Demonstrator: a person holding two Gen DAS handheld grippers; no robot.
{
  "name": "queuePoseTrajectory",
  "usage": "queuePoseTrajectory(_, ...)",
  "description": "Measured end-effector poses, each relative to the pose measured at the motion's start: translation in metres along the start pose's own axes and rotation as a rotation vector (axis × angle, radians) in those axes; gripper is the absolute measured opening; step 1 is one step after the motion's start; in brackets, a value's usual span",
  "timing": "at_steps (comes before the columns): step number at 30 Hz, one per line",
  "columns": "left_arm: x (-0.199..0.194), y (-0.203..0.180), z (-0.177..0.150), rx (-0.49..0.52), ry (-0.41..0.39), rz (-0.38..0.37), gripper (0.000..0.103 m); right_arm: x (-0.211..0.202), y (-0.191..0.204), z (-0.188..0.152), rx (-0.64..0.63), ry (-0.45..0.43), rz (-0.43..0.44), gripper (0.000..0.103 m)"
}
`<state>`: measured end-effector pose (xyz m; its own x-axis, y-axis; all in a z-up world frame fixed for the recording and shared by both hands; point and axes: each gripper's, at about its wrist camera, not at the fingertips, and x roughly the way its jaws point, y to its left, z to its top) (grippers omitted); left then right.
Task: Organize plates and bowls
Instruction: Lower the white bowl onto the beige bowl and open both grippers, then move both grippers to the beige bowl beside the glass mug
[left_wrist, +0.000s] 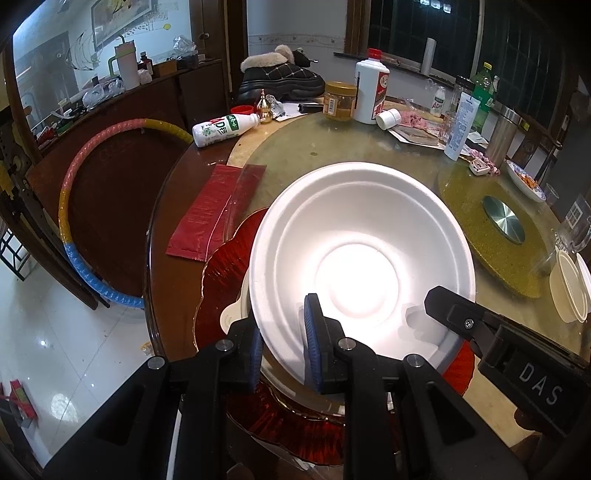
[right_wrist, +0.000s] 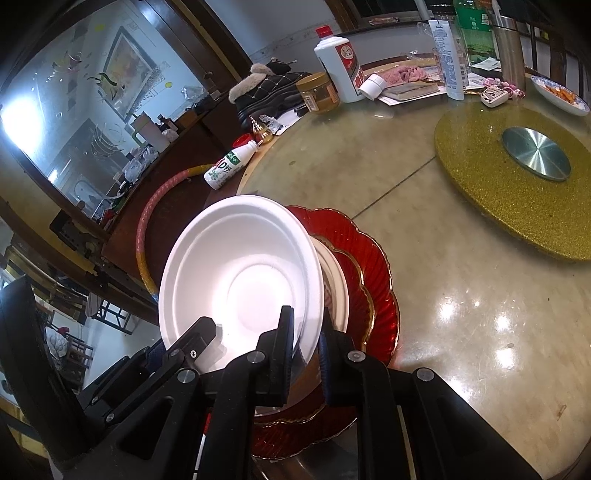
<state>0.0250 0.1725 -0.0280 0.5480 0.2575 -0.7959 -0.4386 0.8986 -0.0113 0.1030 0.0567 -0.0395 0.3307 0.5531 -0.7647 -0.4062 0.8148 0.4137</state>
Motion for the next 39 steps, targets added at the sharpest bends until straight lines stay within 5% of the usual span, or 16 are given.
queuePoseTrajectory(13,-0.001,0.001,0.002,-0.011,0.004,-0.008,0.019,-0.005,0.007,0.000,-0.035,-0.029,-0.044,0.018)
queuePoseTrajectory(17,-0.002,0.001,0.001,-0.010,0.005,-0.003,0.021,-0.009,0.009,0.000,-0.051,-0.047,-0.068,0.044)
queuePoseTrajectory(22,-0.005,0.002,0.000,-0.009,0.004,0.005,0.023,-0.013,0.012,-0.002,-0.063,-0.052,-0.065,0.053)
queuePoseTrajectory(25,-0.008,0.002,-0.001,-0.008,-0.002,0.001,0.031,-0.015,0.014,-0.003,-0.068,-0.057,-0.065,0.055)
queuePoseTrajectory(29,-0.014,0.002,-0.001,-0.007,-0.025,0.016,0.059,-0.019,0.014,-0.005,-0.068,-0.063,-0.064,0.057)
queuePoseTrajectory(39,-0.030,0.004,0.000,-0.012,-0.072,0.040,0.060,-0.035,0.014,-0.007,-0.067,-0.103,-0.060,0.064)
